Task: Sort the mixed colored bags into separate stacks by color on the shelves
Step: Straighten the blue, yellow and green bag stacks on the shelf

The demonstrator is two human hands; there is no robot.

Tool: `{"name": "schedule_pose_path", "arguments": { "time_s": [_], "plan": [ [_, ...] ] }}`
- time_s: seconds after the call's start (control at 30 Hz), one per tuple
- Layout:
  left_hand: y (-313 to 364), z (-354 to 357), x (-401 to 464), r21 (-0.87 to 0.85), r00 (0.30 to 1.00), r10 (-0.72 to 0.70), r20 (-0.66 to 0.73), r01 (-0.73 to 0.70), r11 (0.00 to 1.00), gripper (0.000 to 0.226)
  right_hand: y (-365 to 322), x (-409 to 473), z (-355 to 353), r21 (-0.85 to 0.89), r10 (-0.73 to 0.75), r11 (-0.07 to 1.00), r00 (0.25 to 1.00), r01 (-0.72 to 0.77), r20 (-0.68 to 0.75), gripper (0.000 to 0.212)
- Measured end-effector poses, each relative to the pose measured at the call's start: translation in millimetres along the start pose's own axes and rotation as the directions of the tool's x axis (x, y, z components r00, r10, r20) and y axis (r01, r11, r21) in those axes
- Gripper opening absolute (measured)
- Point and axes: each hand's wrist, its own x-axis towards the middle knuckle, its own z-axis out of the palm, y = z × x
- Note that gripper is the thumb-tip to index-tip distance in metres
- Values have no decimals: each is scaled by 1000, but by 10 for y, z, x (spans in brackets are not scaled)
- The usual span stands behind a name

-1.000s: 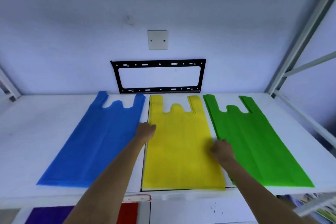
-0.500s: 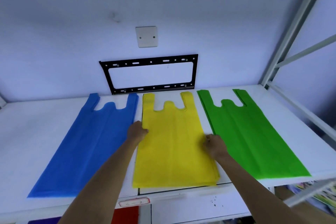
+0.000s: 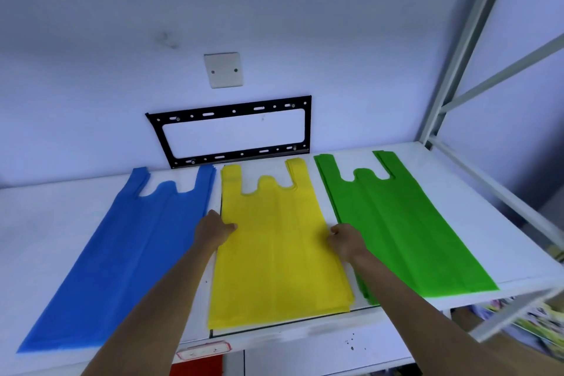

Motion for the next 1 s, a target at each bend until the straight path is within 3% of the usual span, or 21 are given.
{"name": "schedule_pose_path", "arguments": {
  "time_s": [0.1,0.2,0.43,0.57,0.7,0.83,1.0],
  "plan": [
    [137,-82,-39,122,995,1,-96,11,992,57,85,49,-245,-25,-80,997,995,79,-55,28],
    [526,-85,-118,150,985,96,-146,-74,986,51,316,104,-645,-57,-96,994,987,89,-132,35],
    [1816,384,-381,-7,951,290,-109,-293,956,38,1245,381,-1488,-252,87,956,968,-147,-235,38],
    [2258,767,-421,-57,970,242,8,-241,969,38,1699,495,-1647,-301,207,919,962,-254,-177,41],
    [2491,1091,-450,-49,978,159,135,-153,987,42,1932,553,-1586,-323,213,918,973,-229,-86,46],
    [2587,1219,-450,-16,985,112,129,-111,994,41,1964,615,-1514,-309,124,942,991,-133,-48,38],
    [2607,1245,-484,-27,996,42,73,-40,999,24,2088,679,-1586,-272,137,950,987,-153,-79,27]
  ]
}}
